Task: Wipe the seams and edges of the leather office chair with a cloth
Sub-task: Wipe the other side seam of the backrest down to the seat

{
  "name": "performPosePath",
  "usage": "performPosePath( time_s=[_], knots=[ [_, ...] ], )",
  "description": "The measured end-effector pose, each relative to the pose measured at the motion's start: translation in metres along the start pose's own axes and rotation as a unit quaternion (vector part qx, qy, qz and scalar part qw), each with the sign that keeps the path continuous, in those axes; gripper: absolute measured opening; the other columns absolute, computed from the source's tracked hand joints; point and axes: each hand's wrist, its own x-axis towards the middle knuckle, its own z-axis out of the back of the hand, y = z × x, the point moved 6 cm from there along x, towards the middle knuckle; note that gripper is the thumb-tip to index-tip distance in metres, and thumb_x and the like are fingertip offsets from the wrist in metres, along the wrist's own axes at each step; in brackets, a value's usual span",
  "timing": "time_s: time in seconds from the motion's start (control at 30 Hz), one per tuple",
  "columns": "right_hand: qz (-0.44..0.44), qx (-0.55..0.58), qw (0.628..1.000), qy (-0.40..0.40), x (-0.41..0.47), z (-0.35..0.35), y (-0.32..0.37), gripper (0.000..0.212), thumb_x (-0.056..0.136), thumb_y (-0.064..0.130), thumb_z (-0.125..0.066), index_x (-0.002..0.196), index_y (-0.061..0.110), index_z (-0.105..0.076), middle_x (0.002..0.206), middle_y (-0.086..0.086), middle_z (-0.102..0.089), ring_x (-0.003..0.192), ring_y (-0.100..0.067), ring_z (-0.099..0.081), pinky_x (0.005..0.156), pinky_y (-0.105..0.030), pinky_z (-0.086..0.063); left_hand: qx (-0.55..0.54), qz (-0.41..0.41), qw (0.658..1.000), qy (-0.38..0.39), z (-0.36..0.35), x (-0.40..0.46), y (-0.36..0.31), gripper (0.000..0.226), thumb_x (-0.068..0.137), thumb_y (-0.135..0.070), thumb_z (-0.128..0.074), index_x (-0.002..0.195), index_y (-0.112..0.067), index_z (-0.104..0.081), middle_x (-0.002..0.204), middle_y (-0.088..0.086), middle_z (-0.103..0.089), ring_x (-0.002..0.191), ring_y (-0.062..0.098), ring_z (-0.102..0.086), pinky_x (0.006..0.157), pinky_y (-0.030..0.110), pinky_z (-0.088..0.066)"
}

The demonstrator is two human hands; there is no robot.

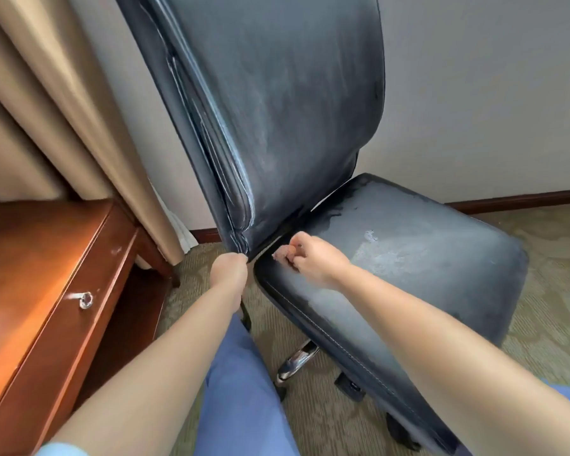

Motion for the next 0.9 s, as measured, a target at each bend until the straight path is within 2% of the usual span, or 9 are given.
performPosePath(
  time_s=[0.07,0.17,0.3,0.4,0.53,0.67,0.73,0.83,0.9],
  knots=[
    [0.018,0.035,0.999,-0.031,0.007,0.021,0.022,0.013,0.081,0.021,-0.039,0.09,0.024,-0.048,0.104,-0.002,-0.064,0.096,-0.025,-0.056,0.078,-0.032,-0.045,0.006,-0.047,0.998,-0.039,0.008,-0.001,-0.025,0.035,0.094,-0.018,-0.048,0.127,-0.01,-0.054,0.122,0.012,-0.061,0.11,0.034,-0.058,0.097,0.04,-0.048],
    [0.048,0.029,0.997,-0.061,0.012,0.041,0.047,0.014,0.085,0.019,-0.042,0.096,0.025,-0.047,0.102,-0.001,-0.058,0.092,-0.024,-0.052,0.069,-0.031,-0.037,0.014,-0.108,0.99,-0.093,0.021,-0.009,-0.064,0.052,0.096,-0.017,-0.048,0.146,-0.013,-0.036,0.142,0.01,-0.046,0.123,0.031,-0.049,0.093,0.033,-0.039],
    [0.078,0.028,0.993,-0.088,0.014,0.063,0.071,0.013,0.084,0.018,-0.041,0.094,0.024,-0.047,0.098,-0.001,-0.056,0.089,-0.024,-0.052,0.069,-0.035,-0.041,0.008,-0.178,0.978,-0.112,0.035,-0.011,-0.112,0.067,0.094,-0.009,-0.046,0.153,-0.02,-0.017,0.157,0.004,-0.025,0.135,0.027,-0.038,0.105,0.037,-0.036],
    [0.088,0.044,0.989,-0.111,0.012,0.078,0.083,0.014,0.084,0.017,-0.04,0.094,0.024,-0.048,0.096,0.0,-0.057,0.089,-0.023,-0.054,0.075,-0.038,-0.046,0.0,-0.226,0.972,-0.067,0.034,-0.009,-0.141,0.073,0.091,-0.002,-0.046,0.154,-0.024,-0.015,0.158,-0.002,-0.025,0.14,0.023,-0.033,0.112,0.037,-0.031],
    [0.102,0.053,0.986,-0.123,0.008,0.096,0.097,0.019,0.087,0.017,-0.041,0.102,0.024,-0.049,0.102,-0.001,-0.055,0.093,-0.023,-0.052,0.083,-0.04,-0.045,-0.025,-0.221,0.974,-0.045,0.036,-0.012,-0.157,0.07,0.087,0.002,-0.051,0.149,-0.017,-0.025,0.147,0.007,-0.04,0.13,0.026,-0.041,0.106,0.034,-0.034],
    [0.116,0.045,0.985,-0.124,0.008,0.105,0.105,0.019,0.089,0.019,-0.04,0.105,0.025,-0.049,0.104,-0.001,-0.054,0.094,-0.022,-0.052,0.083,-0.041,-0.046,-0.011,-0.238,0.971,-0.027,0.039,-0.019,-0.167,0.071,0.088,0.002,-0.053,0.149,-0.012,-0.021,0.146,0.009,-0.036,0.125,0.024,-0.04,0.101,0.032,-0.034],
    [0.119,0.056,0.981,-0.141,0.009,0.112,0.108,0.019,0.089,0.019,-0.04,0.105,0.024,-0.049,0.103,0.001,-0.054,0.094,-0.02,-0.052,0.083,-0.041,-0.046,-0.05,-0.231,0.972,-0.004,0.037,-0.022,-0.173,0.067,0.09,-0.006,-0.054,0.148,-0.014,-0.02,0.147,0.007,-0.035,0.128,0.025,-0.039,0.106,0.036,-0.032],
    [0.128,0.092,0.973,-0.17,0.008,0.119,0.115,0.017,0.091,0.021,-0.038,0.104,0.026,-0.048,0.104,0.002,-0.054,0.092,-0.018,-0.051,0.081,-0.039,-0.046,-0.137,-0.216,0.967,0.017,0.037,-0.029,-0.176,0.052,0.097,-0.029,-0.049,0.143,-0.021,-0.028,0.14,0.002,-0.042,0.12,0.021,-0.044,0.102,0.037,-0.034],
    [0.135,0.133,0.964,-0.186,0.005,0.121,0.121,0.015,0.093,0.023,-0.037,0.103,0.028,-0.047,0.104,0.004,-0.053,0.091,-0.015,-0.052,0.08,-0.037,-0.046,-0.168,-0.208,0.963,0.025,0.036,-0.033,-0.176,0.051,0.096,-0.039,-0.045,0.144,-0.027,-0.029,0.141,0.001,-0.045,0.123,0.021,-0.047,0.109,0.043,-0.035]
  ],
)
